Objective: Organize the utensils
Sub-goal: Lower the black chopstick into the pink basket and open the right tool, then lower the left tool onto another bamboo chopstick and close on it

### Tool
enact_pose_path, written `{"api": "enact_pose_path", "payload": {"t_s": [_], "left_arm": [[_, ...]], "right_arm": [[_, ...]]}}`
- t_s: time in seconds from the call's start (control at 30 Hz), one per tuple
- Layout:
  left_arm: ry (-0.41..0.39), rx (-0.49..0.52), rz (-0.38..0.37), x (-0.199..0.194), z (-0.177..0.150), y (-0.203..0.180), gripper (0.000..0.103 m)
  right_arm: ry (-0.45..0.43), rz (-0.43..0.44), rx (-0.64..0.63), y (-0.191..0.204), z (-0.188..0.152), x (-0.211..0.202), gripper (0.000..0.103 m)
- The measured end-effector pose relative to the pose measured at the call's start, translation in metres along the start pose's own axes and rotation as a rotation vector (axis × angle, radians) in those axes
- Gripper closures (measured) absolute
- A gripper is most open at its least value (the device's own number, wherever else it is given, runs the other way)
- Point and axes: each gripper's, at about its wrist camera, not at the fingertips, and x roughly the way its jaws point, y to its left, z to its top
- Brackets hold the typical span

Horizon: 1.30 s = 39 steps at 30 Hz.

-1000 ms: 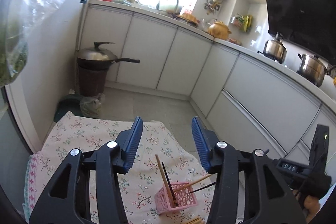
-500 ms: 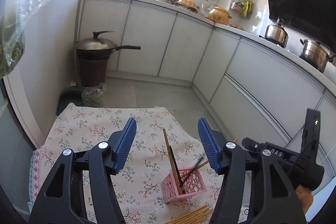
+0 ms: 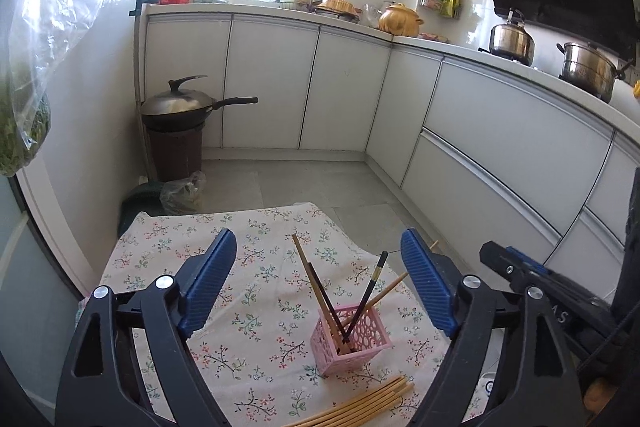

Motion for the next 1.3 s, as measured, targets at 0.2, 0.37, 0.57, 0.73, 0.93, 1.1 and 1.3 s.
{"api": "enact_pose_path", "payload": {"t_s": [0.2,0.37,0.57,0.73,0.93,1.1,1.3], "left_arm": [[-0.008,0.008,0.008,-0.009,-0.008,-0.003,0.009],[0.064,0.059,-0.006,-0.002,-0.019,-0.011,0.007],[0.264,0.199,-0.055,0.028,-0.058,-0.028,0.007],[0.492,0.374,-0.128,0.059,-0.114,-0.050,0.007],[0.705,0.494,-0.367,0.081,-0.171,-0.079,0.007],[0.741,0.675,-0.628,0.083,-0.204,-0.102,0.007],[0.847,0.645,-0.662,0.120,-0.228,-0.115,0.007]], "right_arm": [[-0.053,-0.063,-0.061,0.002,-0.008,-0.026,0.051],[-0.092,-0.103,-0.005,-0.021,-0.021,-0.051,0.019],[-0.024,-0.113,0.076,-0.066,-0.063,-0.073,0.007],[0.028,-0.152,0.021,-0.081,-0.090,-0.083,0.007],[0.038,-0.131,0.082,-0.101,-0.095,-0.099,0.007],[0.082,-0.100,0.217,-0.133,-0.097,-0.102,0.007],[0.138,-0.090,0.321,-0.155,-0.099,-0.093,0.007]]}}
